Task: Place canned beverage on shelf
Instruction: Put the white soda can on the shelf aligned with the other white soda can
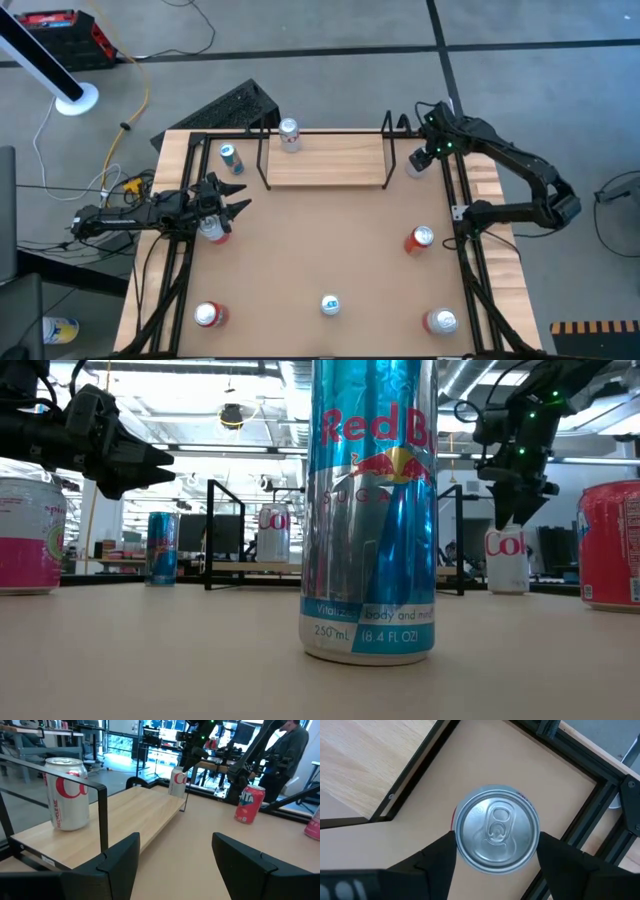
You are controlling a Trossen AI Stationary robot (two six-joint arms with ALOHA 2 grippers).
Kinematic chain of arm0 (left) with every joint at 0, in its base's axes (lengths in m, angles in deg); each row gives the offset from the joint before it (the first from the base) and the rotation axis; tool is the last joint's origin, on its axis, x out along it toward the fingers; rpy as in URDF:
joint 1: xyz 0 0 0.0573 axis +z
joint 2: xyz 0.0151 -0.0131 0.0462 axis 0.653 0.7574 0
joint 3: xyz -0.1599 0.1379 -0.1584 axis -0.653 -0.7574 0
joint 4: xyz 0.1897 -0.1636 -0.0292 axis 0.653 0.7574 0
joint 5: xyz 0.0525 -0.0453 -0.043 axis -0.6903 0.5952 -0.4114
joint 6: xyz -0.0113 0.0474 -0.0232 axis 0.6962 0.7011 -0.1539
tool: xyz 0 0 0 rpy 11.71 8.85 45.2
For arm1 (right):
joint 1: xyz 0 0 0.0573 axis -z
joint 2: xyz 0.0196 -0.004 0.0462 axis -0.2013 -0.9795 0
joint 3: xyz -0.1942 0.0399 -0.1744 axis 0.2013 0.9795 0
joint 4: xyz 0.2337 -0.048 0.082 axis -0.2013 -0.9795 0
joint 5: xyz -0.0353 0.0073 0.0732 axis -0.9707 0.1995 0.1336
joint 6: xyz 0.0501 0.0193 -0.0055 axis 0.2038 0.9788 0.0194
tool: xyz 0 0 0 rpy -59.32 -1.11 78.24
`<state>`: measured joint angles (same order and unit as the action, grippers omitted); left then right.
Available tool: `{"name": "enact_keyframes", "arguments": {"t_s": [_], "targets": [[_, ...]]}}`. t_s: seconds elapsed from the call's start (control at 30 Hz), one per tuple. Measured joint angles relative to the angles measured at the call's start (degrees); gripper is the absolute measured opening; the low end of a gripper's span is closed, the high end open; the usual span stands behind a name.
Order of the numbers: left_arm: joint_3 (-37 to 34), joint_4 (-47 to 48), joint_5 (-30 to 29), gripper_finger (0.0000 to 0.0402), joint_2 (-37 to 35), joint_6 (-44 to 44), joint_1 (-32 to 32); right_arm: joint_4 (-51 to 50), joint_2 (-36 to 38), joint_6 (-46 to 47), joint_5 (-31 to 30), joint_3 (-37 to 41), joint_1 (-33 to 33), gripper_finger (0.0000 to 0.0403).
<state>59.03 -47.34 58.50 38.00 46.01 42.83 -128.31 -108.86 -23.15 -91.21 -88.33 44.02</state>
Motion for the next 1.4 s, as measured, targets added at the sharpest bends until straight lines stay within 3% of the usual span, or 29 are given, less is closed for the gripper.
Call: {"name": "enact_keyframes", "arguments": {"t_s": [0.3, 0.6, 0.77, 0.97, 1.4], "targets": [[0.0, 0.0, 0.0, 0.0234, 0.0, -0.3, 0.0, -1.7, 0.0, -0.3, 0.0, -2.2, 0.0, 0.0266], [0.0, 0.0, -0.1, 0.0234, 0.0, -0.3, 0.0, -4.0, 0.0, 0.0, 0.0, -2.7, 0.0, 0.0218], [0.0, 0.0, -0.1, 0.0234, 0.0, 0.0, 0.0, -3.2, 0.0, -0.3, 0.0, -2.7, 0.0, 0.0212], [0.0, 0.0, -0.1, 0.0234, 0.0, 0.1, 0.0, -1.7, 0.0, -1.5, -0.6, -2.8, 0.4, 0.0230], [0.0, -0.4, -0.1, 0.0234, 0.0, 0.1, 0.0, -1.7, -0.4, -2.9, -0.5, -2.8, 0.8, 0.0310]]}}
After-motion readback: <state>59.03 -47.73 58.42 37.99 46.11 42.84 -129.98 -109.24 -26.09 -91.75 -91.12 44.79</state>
